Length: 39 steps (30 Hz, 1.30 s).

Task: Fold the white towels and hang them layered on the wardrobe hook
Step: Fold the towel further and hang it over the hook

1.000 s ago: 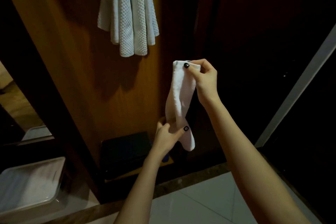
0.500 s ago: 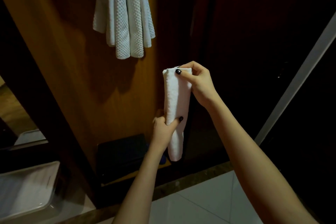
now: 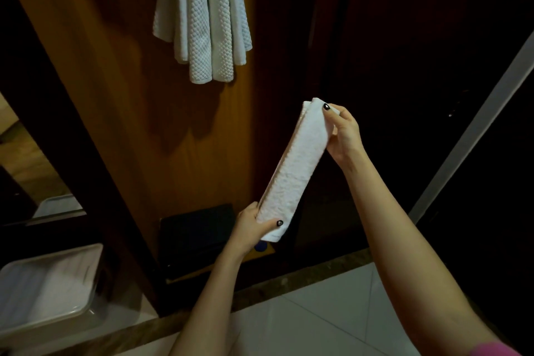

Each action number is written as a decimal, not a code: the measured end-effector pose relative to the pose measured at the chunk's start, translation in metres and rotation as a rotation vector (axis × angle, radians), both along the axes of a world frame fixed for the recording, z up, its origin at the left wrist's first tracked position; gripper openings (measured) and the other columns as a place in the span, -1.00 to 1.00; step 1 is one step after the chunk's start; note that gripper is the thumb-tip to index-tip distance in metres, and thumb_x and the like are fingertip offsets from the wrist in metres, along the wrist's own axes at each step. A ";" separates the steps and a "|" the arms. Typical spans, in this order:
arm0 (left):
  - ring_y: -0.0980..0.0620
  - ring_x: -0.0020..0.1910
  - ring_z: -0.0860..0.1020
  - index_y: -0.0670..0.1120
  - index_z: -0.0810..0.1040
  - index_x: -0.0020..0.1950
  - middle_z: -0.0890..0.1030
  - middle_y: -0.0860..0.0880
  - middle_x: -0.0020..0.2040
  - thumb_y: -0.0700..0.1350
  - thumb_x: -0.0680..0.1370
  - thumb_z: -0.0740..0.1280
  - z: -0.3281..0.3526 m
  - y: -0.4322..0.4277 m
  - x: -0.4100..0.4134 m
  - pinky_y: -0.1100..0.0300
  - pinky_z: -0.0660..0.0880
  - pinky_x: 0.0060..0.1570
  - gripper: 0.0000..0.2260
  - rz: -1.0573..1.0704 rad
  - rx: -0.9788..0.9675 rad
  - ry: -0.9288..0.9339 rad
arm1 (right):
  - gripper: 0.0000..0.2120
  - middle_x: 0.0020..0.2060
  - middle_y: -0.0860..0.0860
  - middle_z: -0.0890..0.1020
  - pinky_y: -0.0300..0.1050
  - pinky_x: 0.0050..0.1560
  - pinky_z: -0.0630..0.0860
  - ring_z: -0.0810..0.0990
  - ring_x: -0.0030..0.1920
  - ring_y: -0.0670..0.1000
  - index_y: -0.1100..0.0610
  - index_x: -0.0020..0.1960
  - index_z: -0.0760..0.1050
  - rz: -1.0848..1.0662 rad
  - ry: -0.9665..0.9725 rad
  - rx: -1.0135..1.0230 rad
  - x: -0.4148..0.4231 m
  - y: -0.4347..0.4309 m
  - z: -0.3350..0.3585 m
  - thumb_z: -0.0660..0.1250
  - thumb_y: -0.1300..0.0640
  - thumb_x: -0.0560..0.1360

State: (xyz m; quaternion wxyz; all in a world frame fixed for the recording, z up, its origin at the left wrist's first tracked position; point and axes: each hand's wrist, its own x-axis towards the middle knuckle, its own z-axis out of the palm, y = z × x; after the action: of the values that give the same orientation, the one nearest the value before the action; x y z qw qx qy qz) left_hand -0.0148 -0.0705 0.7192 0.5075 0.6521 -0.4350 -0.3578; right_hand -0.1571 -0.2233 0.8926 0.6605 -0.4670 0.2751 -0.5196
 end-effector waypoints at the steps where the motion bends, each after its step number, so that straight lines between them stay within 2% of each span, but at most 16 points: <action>1: -0.02 0.03 0.60 -0.27 0.60 0.12 0.61 -0.08 0.03 -0.20 0.44 0.52 -0.002 0.004 0.005 0.08 0.53 0.03 -0.70 0.005 -0.009 -0.007 | -0.97 -0.13 0.07 0.62 -0.05 -0.06 0.57 0.62 -0.13 0.01 0.19 -0.05 0.51 -0.020 -0.027 0.023 -0.004 -0.004 -0.005 0.31 0.27 0.57; 2: -0.02 -0.01 0.59 -0.30 0.61 0.06 0.59 -0.07 -0.03 -0.22 0.45 0.51 -0.003 0.007 0.012 0.12 0.50 -0.02 -0.76 0.020 -0.025 -0.008 | -0.98 -0.11 0.08 0.62 -0.04 -0.03 0.58 0.63 -0.11 0.02 0.23 -0.01 0.51 -0.036 -0.055 0.043 -0.008 -0.007 -0.010 0.31 0.28 0.57; 5: 0.06 -0.17 0.56 -0.30 0.62 -0.06 0.59 -0.07 -0.14 -0.26 0.48 0.47 -0.001 0.013 0.030 0.27 0.45 -0.19 -0.88 0.099 -0.080 0.070 | -0.75 -0.02 0.13 0.60 0.04 0.13 0.55 0.61 0.00 0.08 0.34 0.24 0.45 -0.079 -0.116 0.120 -0.017 -0.014 -0.027 0.29 0.29 0.58; 7: 0.10 -0.19 0.59 -0.21 0.64 -0.05 0.66 -0.03 -0.16 -0.24 0.50 0.45 0.002 0.015 0.038 0.25 0.48 -0.20 -0.93 0.148 -0.130 0.164 | -0.74 0.00 0.15 0.61 0.07 0.19 0.53 0.61 0.04 0.10 0.35 0.25 0.45 -0.115 -0.149 0.167 -0.021 -0.016 -0.037 0.29 0.30 0.58; 10: 0.04 -0.07 0.62 -0.07 0.66 -0.02 0.69 -0.01 -0.09 -0.21 0.53 0.42 0.003 0.014 0.046 0.09 0.51 -0.06 -0.93 0.186 -0.190 0.259 | -0.91 -0.04 0.14 0.64 0.06 0.11 0.58 0.65 0.00 0.10 0.25 0.07 0.51 -0.177 -0.078 0.155 -0.024 -0.018 -0.048 0.33 0.29 0.57; 12: -0.04 0.01 0.61 -0.02 0.66 -0.01 0.68 -0.04 -0.02 -0.19 0.54 0.40 0.005 0.013 0.051 0.01 0.52 0.02 -0.90 0.206 -0.231 0.322 | -0.95 -0.07 0.13 0.64 0.02 0.01 0.62 0.66 -0.05 0.08 0.22 0.02 0.52 -0.216 -0.017 0.113 -0.027 -0.021 -0.055 0.35 0.27 0.55; 15: -0.01 0.06 0.61 0.01 0.64 0.03 0.67 -0.02 0.03 -0.23 0.56 0.36 0.016 0.008 0.059 0.07 0.54 0.03 -0.85 0.227 -0.291 0.377 | -0.90 -0.11 0.10 0.63 -0.08 -0.17 0.61 0.66 -0.13 0.03 0.21 0.04 0.51 -0.260 0.062 0.056 -0.031 -0.027 -0.062 0.37 0.28 0.53; 18: 0.04 0.06 0.61 -0.02 0.61 0.07 0.64 -0.02 0.07 -0.26 0.57 0.33 0.037 0.002 0.076 0.18 0.57 -0.01 -0.82 0.225 -0.329 0.372 | -0.74 -0.06 0.07 0.59 -0.14 -0.22 0.58 0.64 -0.11 0.01 0.16 0.20 0.47 -0.269 0.201 -0.060 -0.034 -0.033 -0.063 0.38 0.25 0.53; 22: 0.12 -0.04 0.62 -0.08 0.59 0.04 0.66 0.02 -0.04 -0.21 0.59 0.30 0.074 -0.006 0.107 0.31 0.56 -0.12 -0.90 0.221 -0.356 0.283 | -0.50 0.03 0.06 0.60 -0.18 -0.11 0.61 0.65 -0.01 -0.01 0.11 0.46 0.32 -0.122 0.346 -0.192 -0.033 -0.041 -0.048 0.37 0.18 0.56; 24: 0.16 -0.06 0.63 -0.06 0.60 0.02 0.66 0.03 -0.04 -0.17 0.61 0.29 0.093 -0.010 0.123 0.32 0.55 -0.13 -0.91 0.214 -0.359 0.236 | -0.55 0.09 0.13 0.65 -0.12 -0.02 0.62 0.67 0.04 0.06 0.25 0.43 0.36 0.015 0.355 -0.189 -0.029 -0.048 -0.035 0.34 0.21 0.57; 27: 0.13 -0.06 0.62 -0.05 0.61 -0.03 0.65 0.02 -0.06 -0.19 0.60 0.31 0.123 -0.015 0.150 0.29 0.54 -0.14 -0.90 0.190 -0.370 0.203 | -0.70 -0.09 0.07 0.72 -0.16 -0.12 0.62 0.70 -0.11 0.00 0.36 0.25 0.51 0.169 0.364 -0.163 -0.015 -0.057 -0.012 0.31 0.23 0.57; 30: 0.09 -0.06 0.61 -0.07 0.62 -0.02 0.65 -0.01 -0.06 -0.21 0.58 0.33 0.155 -0.020 0.176 0.26 0.55 -0.11 -0.91 0.158 -0.399 0.155 | -0.81 -0.07 0.07 0.64 -0.10 -0.11 0.61 0.65 -0.15 -0.01 0.20 0.13 0.53 0.167 0.387 -0.160 0.008 -0.067 0.008 0.34 0.13 0.56; 33: 0.12 -0.10 0.62 -0.07 0.61 0.00 0.68 0.04 -0.11 -0.22 0.54 0.35 0.189 -0.024 0.199 0.30 0.56 -0.14 -0.90 0.124 -0.443 0.126 | -0.82 -0.02 0.06 0.59 -0.18 -0.24 0.59 0.64 -0.17 -0.07 0.09 0.07 0.49 0.151 0.411 -0.187 0.033 -0.080 0.028 0.37 0.03 0.54; 36: 0.11 -0.06 0.65 -0.06 0.61 0.05 0.69 0.06 -0.07 -0.16 0.47 0.38 0.228 -0.029 0.224 0.28 0.58 -0.16 -0.83 0.067 -0.464 0.065 | -0.84 0.02 0.09 0.56 -0.21 -0.34 0.55 0.63 -0.25 -0.10 -0.01 0.11 0.48 0.163 0.381 -0.262 0.056 -0.096 0.055 0.36 0.10 0.54; 39: 0.15 0.10 0.62 0.01 0.65 0.08 0.69 0.12 0.06 -0.17 0.49 0.37 0.268 -0.038 0.250 0.27 0.57 -0.03 -0.80 0.047 -0.448 -0.044 | -0.61 0.07 0.02 0.60 -0.19 -0.27 0.59 0.63 -0.19 -0.05 -0.31 0.16 0.50 0.206 0.295 -0.388 0.079 -0.109 0.090 0.35 0.18 0.56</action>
State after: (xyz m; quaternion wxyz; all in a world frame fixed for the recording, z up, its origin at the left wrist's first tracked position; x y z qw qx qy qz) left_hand 0.2356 -0.1089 0.9870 0.6383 0.5406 -0.4990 -0.2262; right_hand -0.0779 -0.3320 0.9825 0.5606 -0.6814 0.2146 -0.4188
